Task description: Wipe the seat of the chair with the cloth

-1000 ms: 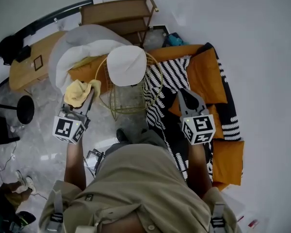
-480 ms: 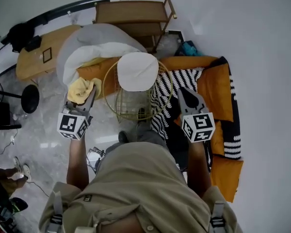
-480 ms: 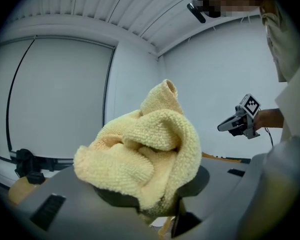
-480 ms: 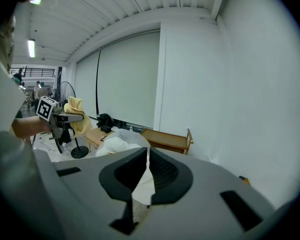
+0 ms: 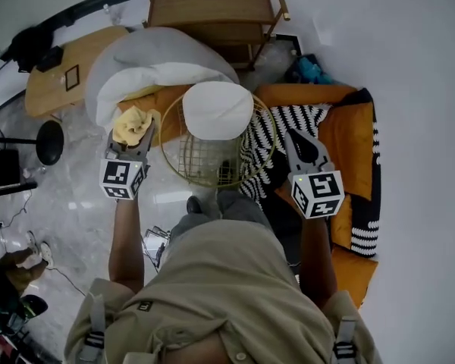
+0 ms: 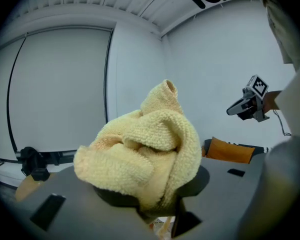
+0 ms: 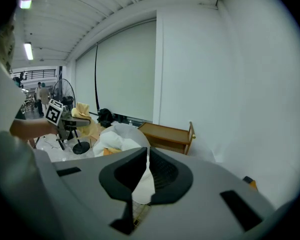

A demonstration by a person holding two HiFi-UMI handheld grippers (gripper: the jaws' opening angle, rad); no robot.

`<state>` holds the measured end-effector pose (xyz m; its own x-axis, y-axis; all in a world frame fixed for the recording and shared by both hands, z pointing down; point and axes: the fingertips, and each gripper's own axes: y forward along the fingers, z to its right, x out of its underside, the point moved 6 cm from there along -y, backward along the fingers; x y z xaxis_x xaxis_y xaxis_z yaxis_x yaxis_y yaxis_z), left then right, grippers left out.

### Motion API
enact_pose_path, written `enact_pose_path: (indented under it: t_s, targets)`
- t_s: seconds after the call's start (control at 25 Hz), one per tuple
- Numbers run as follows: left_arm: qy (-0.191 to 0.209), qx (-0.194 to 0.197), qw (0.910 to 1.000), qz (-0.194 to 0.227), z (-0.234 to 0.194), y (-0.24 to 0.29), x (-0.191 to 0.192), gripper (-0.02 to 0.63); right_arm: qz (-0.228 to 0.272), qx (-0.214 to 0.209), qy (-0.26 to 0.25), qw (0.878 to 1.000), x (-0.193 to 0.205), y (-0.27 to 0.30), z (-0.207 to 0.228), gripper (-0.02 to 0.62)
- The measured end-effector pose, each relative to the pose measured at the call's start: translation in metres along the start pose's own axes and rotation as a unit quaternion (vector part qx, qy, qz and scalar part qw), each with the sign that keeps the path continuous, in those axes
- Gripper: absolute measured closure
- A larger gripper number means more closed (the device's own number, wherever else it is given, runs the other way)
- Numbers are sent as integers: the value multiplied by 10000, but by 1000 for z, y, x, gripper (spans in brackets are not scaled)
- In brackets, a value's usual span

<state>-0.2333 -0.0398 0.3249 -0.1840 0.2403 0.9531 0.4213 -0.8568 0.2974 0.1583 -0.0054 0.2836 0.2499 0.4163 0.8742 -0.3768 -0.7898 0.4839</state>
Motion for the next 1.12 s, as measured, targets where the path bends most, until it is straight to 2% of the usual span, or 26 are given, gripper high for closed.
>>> enact_pose_path:
  t_s: [0.28,0.56,0.72,0.84,0.92,1.04,1.12]
  targets:
    - [-236,184,9956,-885,5,121,73,428,-661,130,236,9975,46,29,46,568]
    - [-615,329,9810,-1812,20,216,157,428,-1303,195,622,9893,105,47,76,568]
    - [-636,520,9710,-2244,36,257,188,429,-1482,294,804,9852,125,50,89,568]
    - [-649,931,9652,-2356,79,286,194,428,-1560,417,892,9828,134,46,100,568]
    - [-643,1366,9612,-2311,124,305,192,428,-1607,491,946,9812,140,44,106,568]
    - [-635,2095,9504,-2210,196,331,185,428,-1688,580,1010,9787,147,41,112,568]
    - [-686,2330,9447,-2204,224,343,186,428,-1722,625,1039,9776,150,38,114,568]
